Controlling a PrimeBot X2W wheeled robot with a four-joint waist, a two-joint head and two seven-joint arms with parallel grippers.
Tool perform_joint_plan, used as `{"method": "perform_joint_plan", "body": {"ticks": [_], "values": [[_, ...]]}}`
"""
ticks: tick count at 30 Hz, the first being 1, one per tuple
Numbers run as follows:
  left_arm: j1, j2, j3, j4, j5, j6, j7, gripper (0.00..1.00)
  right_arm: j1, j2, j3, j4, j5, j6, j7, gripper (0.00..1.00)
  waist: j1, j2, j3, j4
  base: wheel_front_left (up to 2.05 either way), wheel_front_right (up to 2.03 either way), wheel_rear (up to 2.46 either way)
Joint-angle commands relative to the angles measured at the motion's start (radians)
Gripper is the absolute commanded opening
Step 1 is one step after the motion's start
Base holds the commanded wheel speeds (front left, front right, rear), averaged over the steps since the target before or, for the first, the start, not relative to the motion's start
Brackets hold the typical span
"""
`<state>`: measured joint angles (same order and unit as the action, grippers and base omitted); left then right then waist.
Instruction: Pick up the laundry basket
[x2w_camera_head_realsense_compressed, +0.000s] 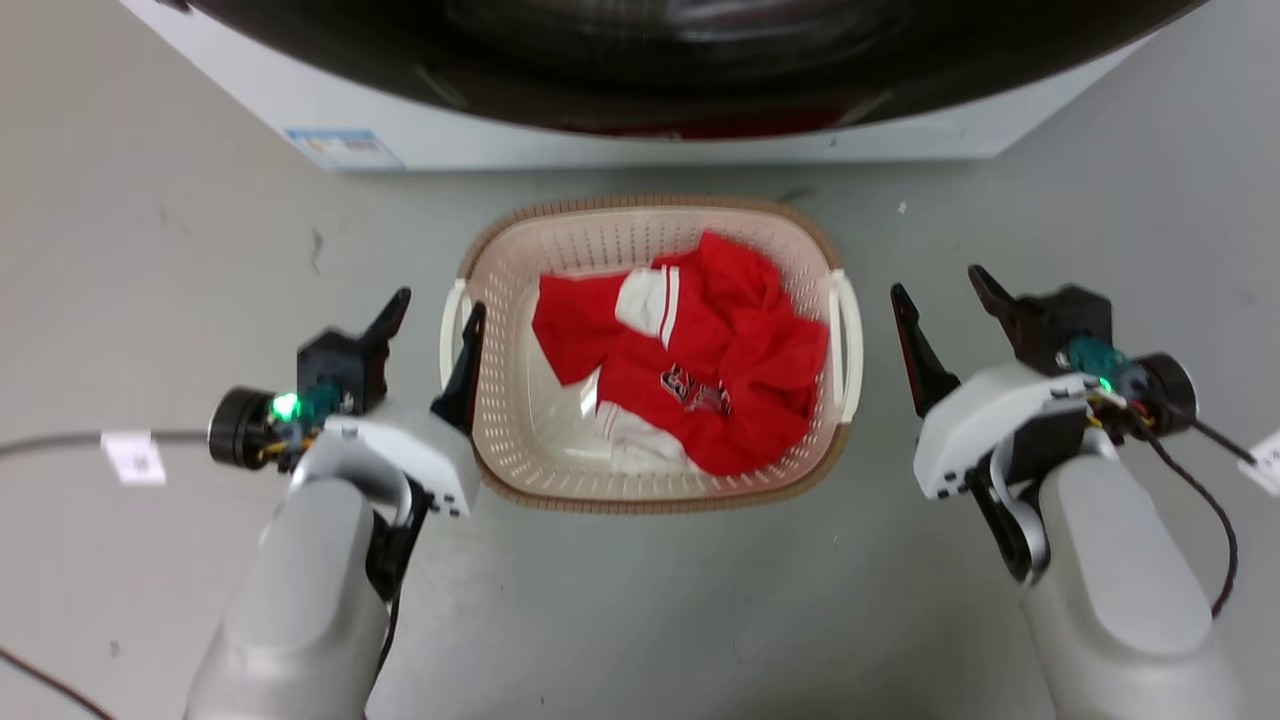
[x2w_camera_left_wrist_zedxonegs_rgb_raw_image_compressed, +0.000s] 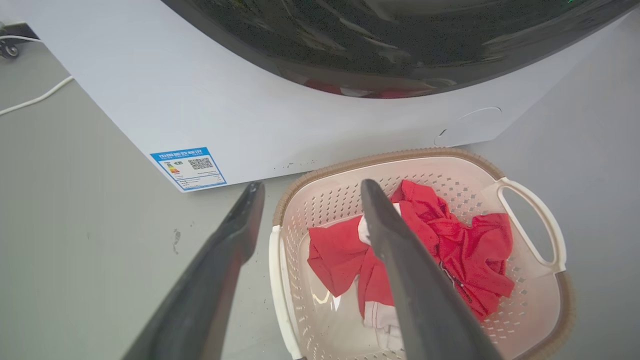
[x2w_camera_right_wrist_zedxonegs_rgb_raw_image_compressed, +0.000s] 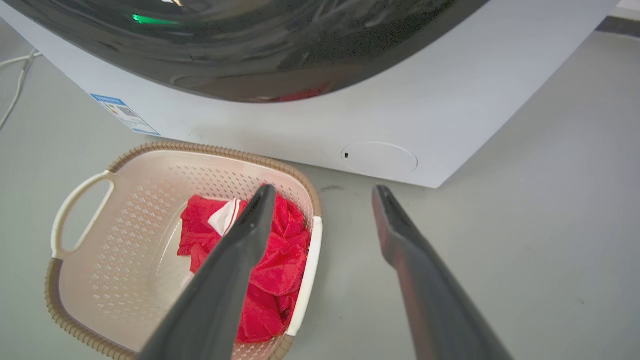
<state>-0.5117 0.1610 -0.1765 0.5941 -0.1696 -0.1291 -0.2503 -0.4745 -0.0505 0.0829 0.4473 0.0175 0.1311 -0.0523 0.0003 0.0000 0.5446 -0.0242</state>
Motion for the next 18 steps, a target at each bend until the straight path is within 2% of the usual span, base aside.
{"method": "perform_joint_plan", "body": {"ticks": [1,7,11,18], "values": [[-0.071,0.015,-0.03,0.071,-0.031,-0.001,0.024,1.0,-0.064,0.0,0.01,0.057,0.01,-0.001,0.023,1.0,-0.0003,0.0,0.093,0.007,0.0,0.0,0.0],[-0.199,0.044,-0.089,0.217,-0.102,-0.001,0.084,1.0,-0.166,0.001,0.028,0.182,0.003,-0.001,0.061,1.0,-0.0003,0.0,0.159,0.008,0.0,0.0,0.0],[-0.275,0.061,-0.124,0.315,-0.137,-0.001,0.128,1.0,-0.229,0.0,0.034,0.272,0.046,-0.001,0.091,1.0,-0.0003,0.0,0.199,0.013,0.0,0.0,0.0],[-0.377,0.052,-0.19,0.421,-0.191,-0.001,0.174,1.0,-0.326,0.0,0.035,0.416,0.052,-0.001,0.13,1.0,-0.0003,0.0,0.254,0.031,0.0,0.0,0.0]]}}
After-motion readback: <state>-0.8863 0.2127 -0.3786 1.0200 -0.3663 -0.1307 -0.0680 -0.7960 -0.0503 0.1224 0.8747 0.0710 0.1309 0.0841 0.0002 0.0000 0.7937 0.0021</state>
